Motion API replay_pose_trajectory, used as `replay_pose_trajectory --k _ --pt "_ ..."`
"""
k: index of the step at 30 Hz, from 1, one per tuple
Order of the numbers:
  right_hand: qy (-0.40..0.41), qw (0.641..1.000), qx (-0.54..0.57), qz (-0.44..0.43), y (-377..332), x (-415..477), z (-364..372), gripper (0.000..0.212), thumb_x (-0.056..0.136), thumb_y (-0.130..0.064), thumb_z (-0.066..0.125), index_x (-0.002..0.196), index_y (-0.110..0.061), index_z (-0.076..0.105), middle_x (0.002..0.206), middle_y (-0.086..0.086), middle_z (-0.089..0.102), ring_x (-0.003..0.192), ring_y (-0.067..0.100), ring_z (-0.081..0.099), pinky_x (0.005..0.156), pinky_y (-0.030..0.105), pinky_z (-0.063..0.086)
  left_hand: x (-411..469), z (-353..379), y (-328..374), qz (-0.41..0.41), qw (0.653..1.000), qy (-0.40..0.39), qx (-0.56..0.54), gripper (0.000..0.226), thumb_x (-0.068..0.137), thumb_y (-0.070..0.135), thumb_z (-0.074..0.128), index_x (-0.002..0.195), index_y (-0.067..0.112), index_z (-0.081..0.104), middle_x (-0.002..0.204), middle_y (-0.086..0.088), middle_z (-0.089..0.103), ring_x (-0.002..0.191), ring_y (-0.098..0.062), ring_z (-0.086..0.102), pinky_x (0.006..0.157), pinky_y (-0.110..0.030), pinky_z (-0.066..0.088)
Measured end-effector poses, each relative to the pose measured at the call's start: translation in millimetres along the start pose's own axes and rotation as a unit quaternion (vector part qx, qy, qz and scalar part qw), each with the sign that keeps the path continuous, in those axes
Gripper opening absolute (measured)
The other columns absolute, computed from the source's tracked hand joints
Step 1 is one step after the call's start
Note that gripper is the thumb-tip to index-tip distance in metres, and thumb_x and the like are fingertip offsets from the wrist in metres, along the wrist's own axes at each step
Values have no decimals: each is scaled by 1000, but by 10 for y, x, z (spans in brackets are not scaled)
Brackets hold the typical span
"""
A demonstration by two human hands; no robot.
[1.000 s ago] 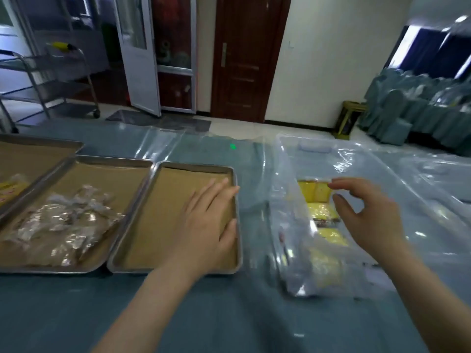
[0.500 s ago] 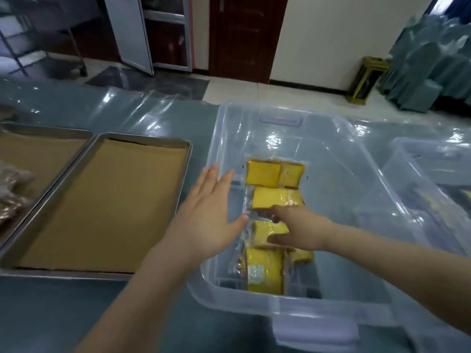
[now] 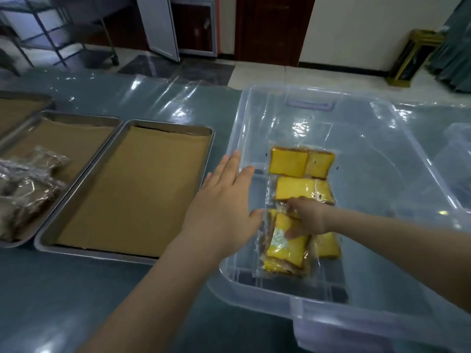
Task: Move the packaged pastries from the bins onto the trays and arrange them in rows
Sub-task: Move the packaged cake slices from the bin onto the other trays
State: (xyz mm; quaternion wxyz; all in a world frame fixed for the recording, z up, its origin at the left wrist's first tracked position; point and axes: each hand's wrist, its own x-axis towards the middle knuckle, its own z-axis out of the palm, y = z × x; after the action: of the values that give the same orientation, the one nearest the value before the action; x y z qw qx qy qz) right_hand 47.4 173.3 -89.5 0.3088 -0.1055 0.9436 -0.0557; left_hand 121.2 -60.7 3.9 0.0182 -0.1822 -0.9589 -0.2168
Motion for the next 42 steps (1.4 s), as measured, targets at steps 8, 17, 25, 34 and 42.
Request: replay_pose_trajectory --k 8,17,25,34,42 --pt "-91 986 -127 -59 -234 -56 276 93 65 -60 75 139 -18 39 140 7 38 127 27 35 104 42 37 -24 5 26 -4 1000 15 12 70 89 39 49 148 24 14 157 3 -12 142 -11 -13 107 -29 -6" --pt "-120 987 -70 -77 -327 -82 281 80 64 -43 83 128 -24 38 120 0 53 106 21 53 87 36 49 -18 1 34 -5 1000 11 27 67 89 37 50 146 24 18 157 2 -10 142 -12 -12 109 -31 -5" --pt "-184 977 -111 -19 -288 -151 -21 64 68 -40 82 119 -10 59 117 4 61 106 26 58 87 34 50 -41 -1 46 -5 999 5 32 63 89 36 49 144 21 23 157 1 -11 142 -12 -12 112 -33 -2" --pt "-1 974 -219 55 108 -224 -448 73 67 -42 78 130 -25 45 129 5 46 111 26 50 89 40 49 -92 -5 45 -23 999 -4 47 59 88 35 51 142 22 30 157 2 -12 143 -12 -10 113 -33 0" --pt "-37 975 -209 70 181 -268 -584 77 66 -42 82 131 -19 46 129 3 52 112 25 52 90 36 49 -75 -47 66 -36 995 -28 84 60 89 38 50 143 24 28 157 2 -12 143 -12 -7 113 -31 -2"
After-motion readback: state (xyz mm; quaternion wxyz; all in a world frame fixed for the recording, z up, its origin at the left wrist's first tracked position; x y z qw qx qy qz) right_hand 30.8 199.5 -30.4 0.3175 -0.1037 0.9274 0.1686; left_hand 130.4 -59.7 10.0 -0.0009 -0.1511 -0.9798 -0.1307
